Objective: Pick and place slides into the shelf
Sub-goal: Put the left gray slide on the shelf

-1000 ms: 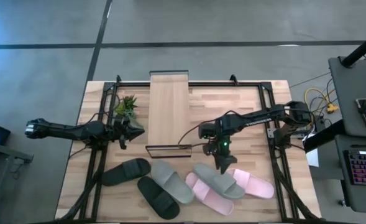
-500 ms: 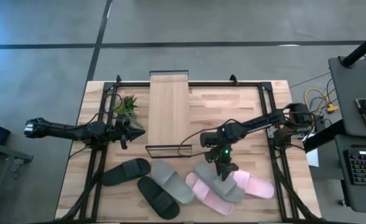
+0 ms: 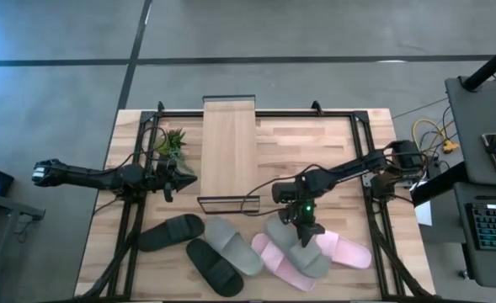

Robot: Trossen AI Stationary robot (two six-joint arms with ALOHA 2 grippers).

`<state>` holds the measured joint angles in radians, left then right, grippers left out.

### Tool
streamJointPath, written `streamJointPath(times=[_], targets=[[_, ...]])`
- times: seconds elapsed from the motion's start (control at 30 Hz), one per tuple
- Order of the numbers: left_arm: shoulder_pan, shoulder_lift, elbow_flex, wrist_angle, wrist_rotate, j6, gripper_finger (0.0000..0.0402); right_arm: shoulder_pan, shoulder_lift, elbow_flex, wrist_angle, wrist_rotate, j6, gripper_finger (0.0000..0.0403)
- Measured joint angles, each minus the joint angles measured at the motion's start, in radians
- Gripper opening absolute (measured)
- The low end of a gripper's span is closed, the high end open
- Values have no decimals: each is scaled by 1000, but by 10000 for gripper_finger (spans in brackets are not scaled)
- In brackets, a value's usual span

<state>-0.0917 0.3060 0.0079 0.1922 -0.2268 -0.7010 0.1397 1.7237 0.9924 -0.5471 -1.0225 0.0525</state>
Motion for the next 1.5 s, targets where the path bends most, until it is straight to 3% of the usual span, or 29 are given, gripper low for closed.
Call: streamJointPath(times=[0.1, 0.27, 0.57, 0.63, 0.73, 0.8, 0.9, 1.07, 1.13, 1.23, 1.33, 1.5], targets=[[0, -1, 0, 1, 0, 0, 0, 1, -2, 0, 0, -16, 24, 18], [0, -1, 0, 1, 0, 0, 0, 0, -62, -2, -28, -28, 81, 13], [0, 1, 0, 2, 0, 0, 0, -14, -380, -2, -116, -53, 308, 12], [0, 1, 0, 9, -1, 0, 0, -34, -479, -2, -77, 50, 392, 12], [0, -1, 0, 15, -1, 0, 0, -90, -611, -4, 48, 361, 543, 14], [0, -1, 0, 32, -2, 0, 0, -140, -673, -18, 183, 569, 680, 17], [0, 1, 0, 75, -19, 2, 0, -214, -706, -55, 439, 762, 861, 20], [0, -4, 0, 93, -41, 2, 0, -259, -626, -70, 718, 1213, 1122, 22], [0, -3, 0, 92, -41, 1, 0, -271, -547, -61, 787, 1330, 1196, 22], [0, 1, 0, 92, -41, 2, 0, -307, -400, -16, 912, 1321, 1317, 22], [0, -1, 0, 90, -41, 2, 0, -329, -243, 86, 999, 1230, 1358, 22], [0, -4, 0, 93, -40, 1, 0, -335, -37, 323, 856, 1245, 1369, 22]])
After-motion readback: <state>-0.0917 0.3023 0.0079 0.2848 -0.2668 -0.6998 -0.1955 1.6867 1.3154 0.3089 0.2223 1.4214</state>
